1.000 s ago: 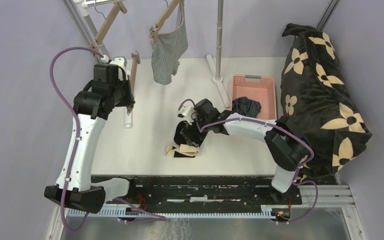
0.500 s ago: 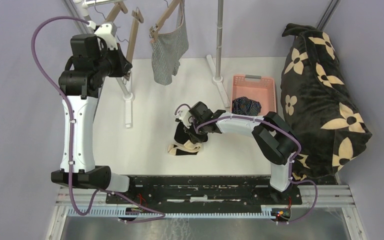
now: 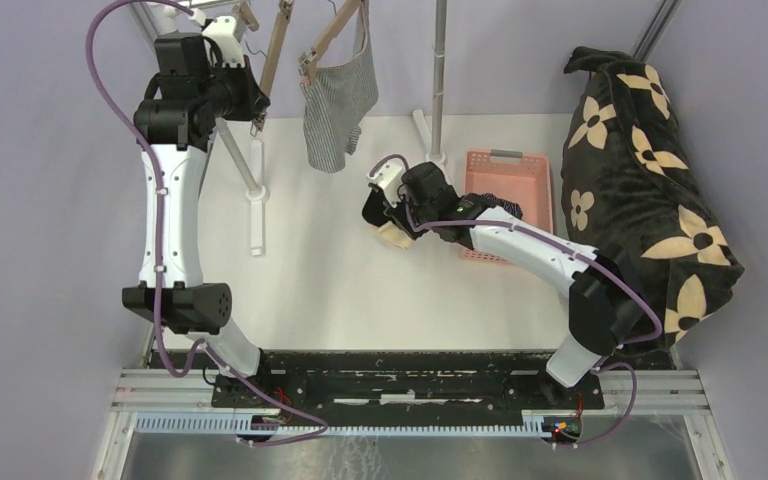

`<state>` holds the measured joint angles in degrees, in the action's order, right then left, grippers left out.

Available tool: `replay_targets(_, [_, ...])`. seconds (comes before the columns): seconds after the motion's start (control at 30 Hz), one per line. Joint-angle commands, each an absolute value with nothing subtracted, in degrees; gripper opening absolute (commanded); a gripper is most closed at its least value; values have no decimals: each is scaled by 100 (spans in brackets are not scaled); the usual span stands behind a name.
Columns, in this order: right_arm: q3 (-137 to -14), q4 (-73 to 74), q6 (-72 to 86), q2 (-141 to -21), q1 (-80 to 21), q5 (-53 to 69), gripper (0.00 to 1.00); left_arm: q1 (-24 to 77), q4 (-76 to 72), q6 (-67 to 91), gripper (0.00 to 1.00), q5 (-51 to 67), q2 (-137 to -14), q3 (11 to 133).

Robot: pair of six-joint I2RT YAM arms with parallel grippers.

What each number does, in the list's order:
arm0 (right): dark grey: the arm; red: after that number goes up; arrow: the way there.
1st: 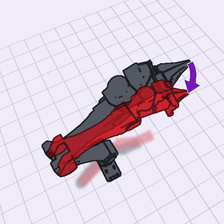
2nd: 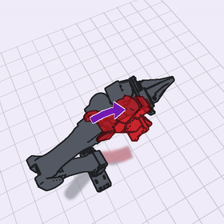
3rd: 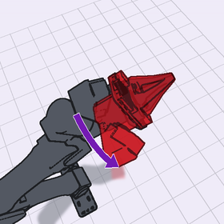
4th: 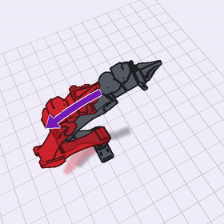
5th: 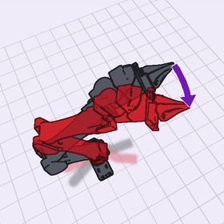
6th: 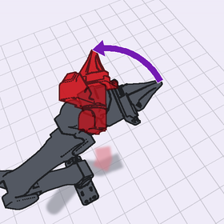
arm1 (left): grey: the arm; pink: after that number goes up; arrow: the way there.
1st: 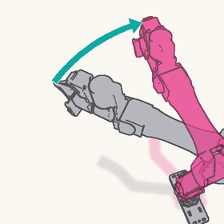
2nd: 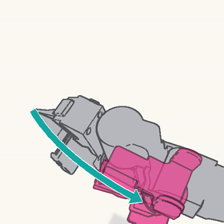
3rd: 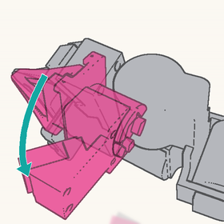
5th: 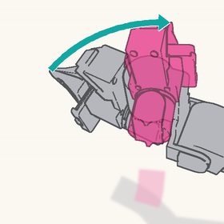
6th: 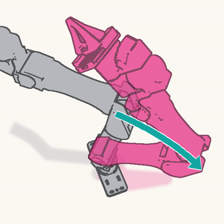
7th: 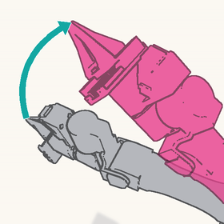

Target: Remove the underwear clipped to the hanger

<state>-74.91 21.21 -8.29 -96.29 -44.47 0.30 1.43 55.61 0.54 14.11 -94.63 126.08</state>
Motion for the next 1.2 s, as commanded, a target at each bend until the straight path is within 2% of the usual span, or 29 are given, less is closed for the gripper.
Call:
replay_targets(0.0, [-7669, 1995, -860, -9146, -4338, -575, 1, 67, 5088, -193, 3, 1551, -9643, 12857])
replay_targets(0.17, [-7690, 2005, -909, -8887, -4097, -923, 1, 60, 4632, -106, 3, 1561, -9676, 12839])
replay_targets(0.67, [-7209, 1442, -678, -8389, -2549, -1772, 1, 28, 4085, 35, 3, 1325, -9522, 12905])
replay_targets(0.97, [-6972, 1388, -302, -8635, -1752, -1453, 1, 18, 3541, 79, 3, 1061, -9103, 12366])
replay_targets(1.17, [-6893, 1327, -207, -8958, -1417, -1330, 1, -21, 3273, 178, 3, 1015, -9297, 12587])
